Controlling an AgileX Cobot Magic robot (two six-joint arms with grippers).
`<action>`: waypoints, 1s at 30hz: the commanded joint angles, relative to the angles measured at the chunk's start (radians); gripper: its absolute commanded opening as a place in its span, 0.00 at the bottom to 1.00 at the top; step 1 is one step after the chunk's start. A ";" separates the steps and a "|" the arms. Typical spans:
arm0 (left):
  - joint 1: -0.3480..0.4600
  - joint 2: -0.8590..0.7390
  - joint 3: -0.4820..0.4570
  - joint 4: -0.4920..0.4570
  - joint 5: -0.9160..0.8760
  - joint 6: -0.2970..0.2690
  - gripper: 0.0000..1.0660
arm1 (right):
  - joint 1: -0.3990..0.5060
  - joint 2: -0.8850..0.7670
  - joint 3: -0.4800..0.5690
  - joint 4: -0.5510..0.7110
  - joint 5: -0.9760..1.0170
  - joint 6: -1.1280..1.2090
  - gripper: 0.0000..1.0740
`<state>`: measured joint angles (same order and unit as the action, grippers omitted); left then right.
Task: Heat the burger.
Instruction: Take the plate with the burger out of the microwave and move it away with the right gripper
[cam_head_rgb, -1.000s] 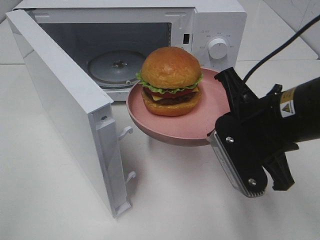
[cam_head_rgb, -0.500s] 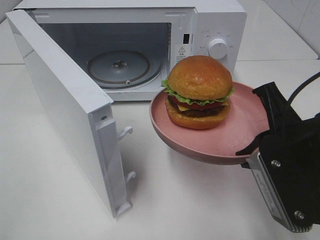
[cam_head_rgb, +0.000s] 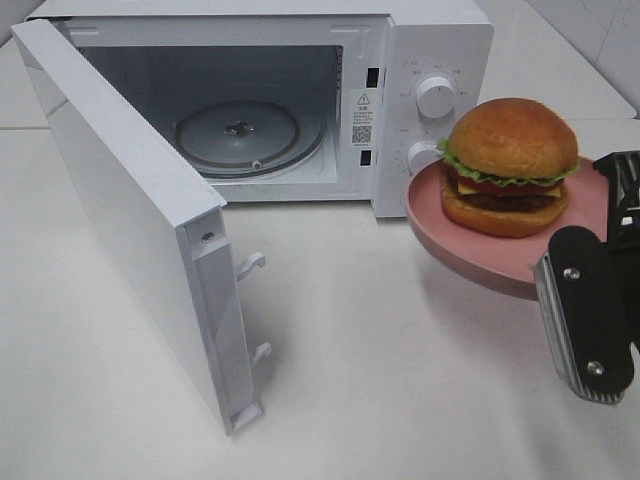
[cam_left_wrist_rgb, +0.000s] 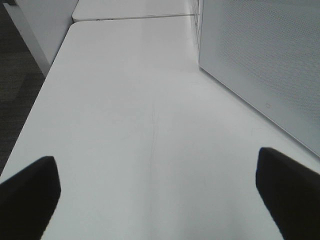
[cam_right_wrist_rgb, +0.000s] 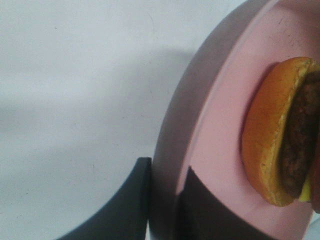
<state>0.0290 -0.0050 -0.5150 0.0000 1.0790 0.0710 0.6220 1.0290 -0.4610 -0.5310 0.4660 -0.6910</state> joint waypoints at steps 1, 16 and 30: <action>0.003 -0.005 0.000 0.000 -0.010 -0.005 0.94 | -0.004 -0.019 -0.004 -0.149 0.003 0.251 0.00; 0.003 -0.005 0.000 0.000 -0.010 -0.005 0.94 | -0.004 0.060 -0.004 -0.318 0.209 0.717 0.00; 0.003 -0.005 0.000 0.000 -0.010 -0.005 0.94 | -0.004 0.313 -0.004 -0.433 0.433 1.420 0.00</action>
<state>0.0290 -0.0050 -0.5150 0.0000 1.0790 0.0710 0.6220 1.3100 -0.4610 -0.8860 0.8120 0.6070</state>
